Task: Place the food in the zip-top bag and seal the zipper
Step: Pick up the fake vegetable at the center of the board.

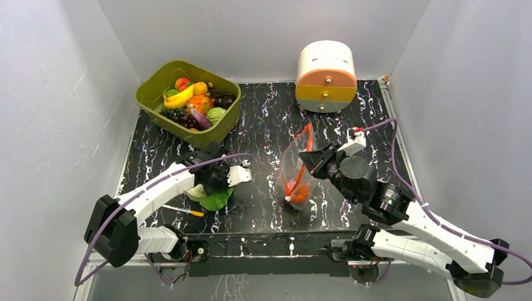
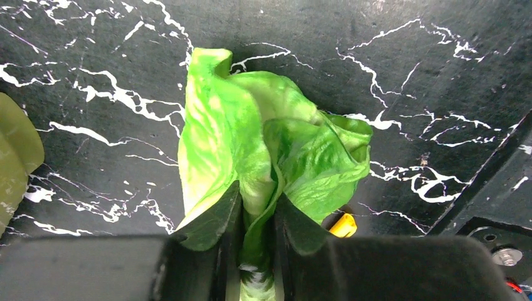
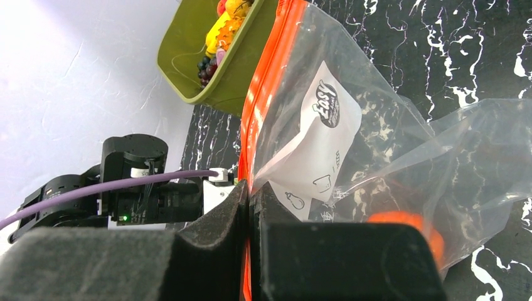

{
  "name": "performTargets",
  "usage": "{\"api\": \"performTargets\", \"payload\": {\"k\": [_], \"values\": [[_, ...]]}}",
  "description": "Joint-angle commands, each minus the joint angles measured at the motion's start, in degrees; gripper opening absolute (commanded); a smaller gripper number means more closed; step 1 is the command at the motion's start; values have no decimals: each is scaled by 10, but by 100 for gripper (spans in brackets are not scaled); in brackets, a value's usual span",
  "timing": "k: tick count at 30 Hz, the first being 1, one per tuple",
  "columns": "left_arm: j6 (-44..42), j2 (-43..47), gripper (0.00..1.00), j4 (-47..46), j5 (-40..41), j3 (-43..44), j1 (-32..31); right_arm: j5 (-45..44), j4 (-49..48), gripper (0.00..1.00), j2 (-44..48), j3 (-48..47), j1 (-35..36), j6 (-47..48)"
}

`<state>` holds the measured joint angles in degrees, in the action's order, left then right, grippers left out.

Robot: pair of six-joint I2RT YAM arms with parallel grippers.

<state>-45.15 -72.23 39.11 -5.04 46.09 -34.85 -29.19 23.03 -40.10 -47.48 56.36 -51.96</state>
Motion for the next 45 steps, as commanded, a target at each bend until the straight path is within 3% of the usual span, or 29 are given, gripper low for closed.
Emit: {"api": "performTargets", "payload": {"k": [1, 7, 14, 26, 34, 39, 45], "values": [[39, 10, 4, 15, -40, 41, -7, -7, -11, 0, 11, -16, 0, -8], [105, 27, 0, 33, -65, 104, -7, 9, -9, 0, 12, 1, -1, -15], [159, 106, 0, -11, -116, 117, -7, 21, -15, 0, 6, 10, 0, -34], [429, 229, 0, -205, -155, 116, -7, 54, -71, 0, 10, 44, 0, -50], [605, 308, 0, -418, -136, 69, -7, 68, -133, 0, 7, 62, 0, -87], [695, 321, 0, -488, -129, 54, -7, 75, -157, 0, -14, 60, 0, -106], [875, 333, 0, -655, -110, -12, -7, 92, -220, 0, -52, 66, -1, -152]]}}
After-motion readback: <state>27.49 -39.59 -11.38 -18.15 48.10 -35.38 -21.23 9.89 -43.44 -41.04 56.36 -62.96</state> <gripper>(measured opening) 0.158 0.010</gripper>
